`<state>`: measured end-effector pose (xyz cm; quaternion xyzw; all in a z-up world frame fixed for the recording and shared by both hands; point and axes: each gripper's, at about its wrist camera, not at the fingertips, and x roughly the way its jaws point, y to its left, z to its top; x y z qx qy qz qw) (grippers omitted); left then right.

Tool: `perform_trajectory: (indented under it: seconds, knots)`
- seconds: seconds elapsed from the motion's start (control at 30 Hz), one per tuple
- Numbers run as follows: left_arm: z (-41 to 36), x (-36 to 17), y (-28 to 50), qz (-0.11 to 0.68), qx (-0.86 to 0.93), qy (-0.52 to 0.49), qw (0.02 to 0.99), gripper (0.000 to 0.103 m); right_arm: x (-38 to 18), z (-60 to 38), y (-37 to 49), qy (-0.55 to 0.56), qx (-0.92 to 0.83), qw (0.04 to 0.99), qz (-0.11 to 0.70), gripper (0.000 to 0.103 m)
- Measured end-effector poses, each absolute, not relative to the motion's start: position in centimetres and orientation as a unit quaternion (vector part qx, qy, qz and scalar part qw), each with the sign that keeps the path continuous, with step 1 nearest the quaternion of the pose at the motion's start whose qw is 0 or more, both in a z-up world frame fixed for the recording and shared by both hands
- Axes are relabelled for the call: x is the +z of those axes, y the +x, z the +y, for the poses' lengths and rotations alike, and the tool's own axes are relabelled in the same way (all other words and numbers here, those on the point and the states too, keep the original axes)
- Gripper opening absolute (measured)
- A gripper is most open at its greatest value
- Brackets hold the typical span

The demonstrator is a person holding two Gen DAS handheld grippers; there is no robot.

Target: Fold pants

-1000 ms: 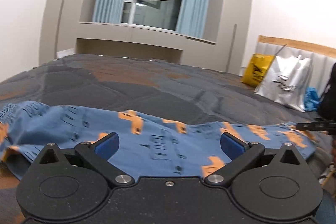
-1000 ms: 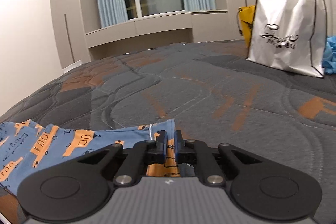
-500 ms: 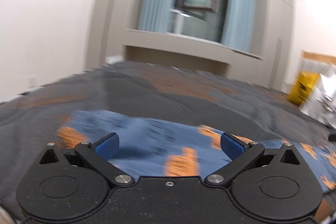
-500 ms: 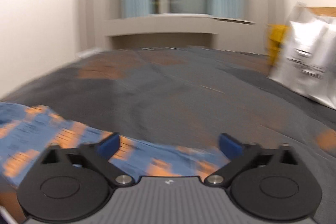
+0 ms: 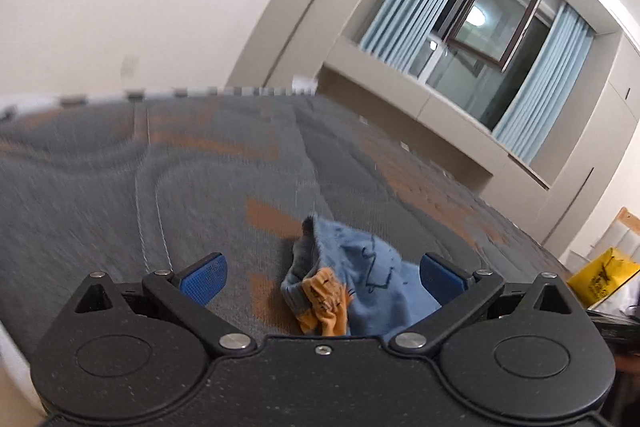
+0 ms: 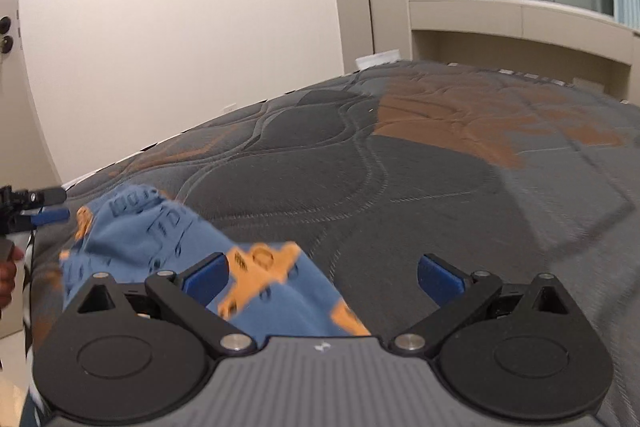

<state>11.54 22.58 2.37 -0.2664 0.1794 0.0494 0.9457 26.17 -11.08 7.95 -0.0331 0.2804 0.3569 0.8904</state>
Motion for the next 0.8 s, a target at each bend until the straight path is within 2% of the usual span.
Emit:
perform_trajectory:
  seconds: [0.03,0.1,0.17,0.23,0.27,0.3,0.37,0.4,0.43,0.5,0.57,0.7,0.8]
  knots:
    - [22.4,1.8,11.6,0.189,0.044,-0.272,0.942,0.098,7.7,-10.4,27.0,-0.031,0.36,0.887,0.287,0.102]
    - [22.8,1.3,12.5,0.209,0.035,-0.278,0.937,0.091,7.2,-9.5,27.8,-0.033,0.365,0.881,0.299,0.093]
    - [22.8,1.0,13.0,0.218,0.036,-0.276,0.936,0.088,6.4,-8.7,28.3,-0.039,0.362,0.879,0.308,0.088]
    - [22.9,0.9,13.3,0.222,0.032,-0.273,0.936,0.079,6.0,-8.4,28.8,-0.037,0.359,0.877,0.317,0.078]
    - [22.9,0.7,13.6,0.228,0.031,-0.272,0.934,0.064,5.8,-8.2,29.1,-0.033,0.36,0.874,0.324,0.072]
    - [22.8,0.6,13.9,0.236,0.03,-0.273,0.932,0.043,5.5,-8.0,29.5,-0.027,0.365,0.869,0.332,0.065]
    - [22.7,0.4,14.3,0.247,0.033,-0.274,0.929,0.032,5.0,-7.5,30.1,-0.022,0.375,0.859,0.347,0.058]
    - [22.7,0.3,14.3,0.245,0.032,-0.273,0.929,0.023,4.8,-7.3,30.3,-0.022,0.379,0.856,0.351,0.05]
    - [22.7,0.2,13.9,0.242,0.032,-0.277,0.929,0.022,4.7,-7.2,30.4,-0.021,0.384,0.853,0.354,0.043]
    - [22.9,0.7,13.2,0.227,0.036,-0.284,0.931,0.019,4.6,-6.8,30.6,-0.016,0.402,0.842,0.359,0.013]
    - [23.0,1.5,12.3,0.212,0.04,-0.283,0.935,0.018,4.9,-6.5,30.0,-0.028,0.407,0.844,0.349,0.007]
    - [22.8,3.5,10.1,0.177,0.043,-0.268,0.946,0.017,6.1,-6.5,28.8,-0.046,0.399,0.861,0.312,0.006]
    - [22.8,3.8,9.8,0.181,0.051,-0.256,0.948,0.017,6.8,-6.3,28.2,-0.053,0.395,0.869,0.294,0.006]
